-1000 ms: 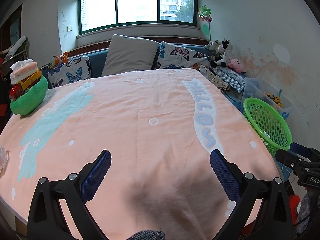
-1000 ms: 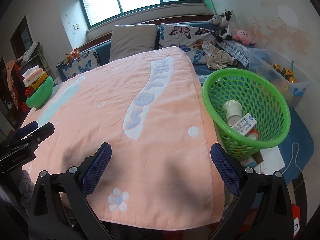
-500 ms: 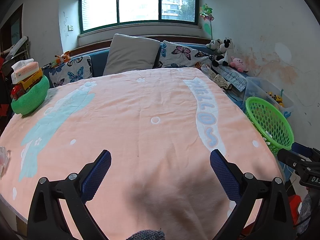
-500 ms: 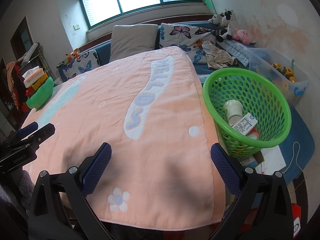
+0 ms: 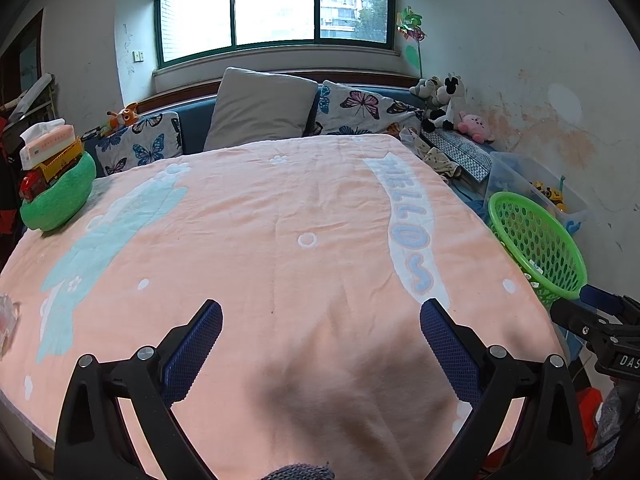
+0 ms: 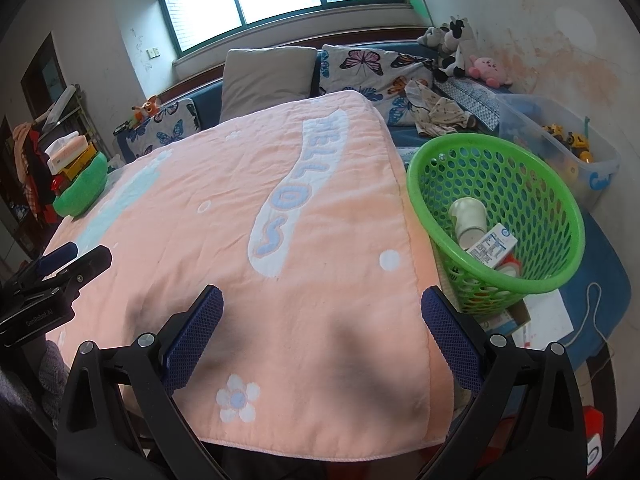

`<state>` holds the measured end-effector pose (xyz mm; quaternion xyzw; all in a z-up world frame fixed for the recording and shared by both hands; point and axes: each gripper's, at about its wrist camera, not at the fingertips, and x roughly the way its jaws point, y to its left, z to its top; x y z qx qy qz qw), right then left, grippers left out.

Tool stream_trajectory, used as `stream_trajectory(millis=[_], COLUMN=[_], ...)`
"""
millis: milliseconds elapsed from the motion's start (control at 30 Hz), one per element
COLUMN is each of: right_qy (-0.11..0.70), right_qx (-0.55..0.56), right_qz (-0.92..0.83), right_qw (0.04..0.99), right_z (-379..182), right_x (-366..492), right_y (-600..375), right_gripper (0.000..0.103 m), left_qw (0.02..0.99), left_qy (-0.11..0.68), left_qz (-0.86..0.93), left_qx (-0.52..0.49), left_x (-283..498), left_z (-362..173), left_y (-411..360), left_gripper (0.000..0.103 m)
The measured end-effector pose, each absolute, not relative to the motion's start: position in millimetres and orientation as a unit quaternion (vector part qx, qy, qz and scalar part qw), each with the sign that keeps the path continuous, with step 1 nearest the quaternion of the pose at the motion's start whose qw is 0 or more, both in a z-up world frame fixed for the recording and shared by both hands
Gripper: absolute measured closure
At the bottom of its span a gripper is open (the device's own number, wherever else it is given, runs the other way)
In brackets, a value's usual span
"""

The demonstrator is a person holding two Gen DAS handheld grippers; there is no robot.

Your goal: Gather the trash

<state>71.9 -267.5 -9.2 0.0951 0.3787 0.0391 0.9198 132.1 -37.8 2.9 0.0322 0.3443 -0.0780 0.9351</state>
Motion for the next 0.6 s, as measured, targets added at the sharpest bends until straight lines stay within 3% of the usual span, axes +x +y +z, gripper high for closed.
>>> stream_trajectory(millis=[600], right_qy=[0.378], right_qx=[0.1], right_qz=[0.042], right_qw=[0.919], right_z=[-9.7], right_x=[73.0], right_y=[-267.8], right_gripper=[0.004], left_qw=[0.937], left_qy=[0.341], left_qz=[-0.075], left_qx=[0.034], left_x=[132.0], left_z=[4.2], left_y=[-40.7], left_gripper=[0.007])
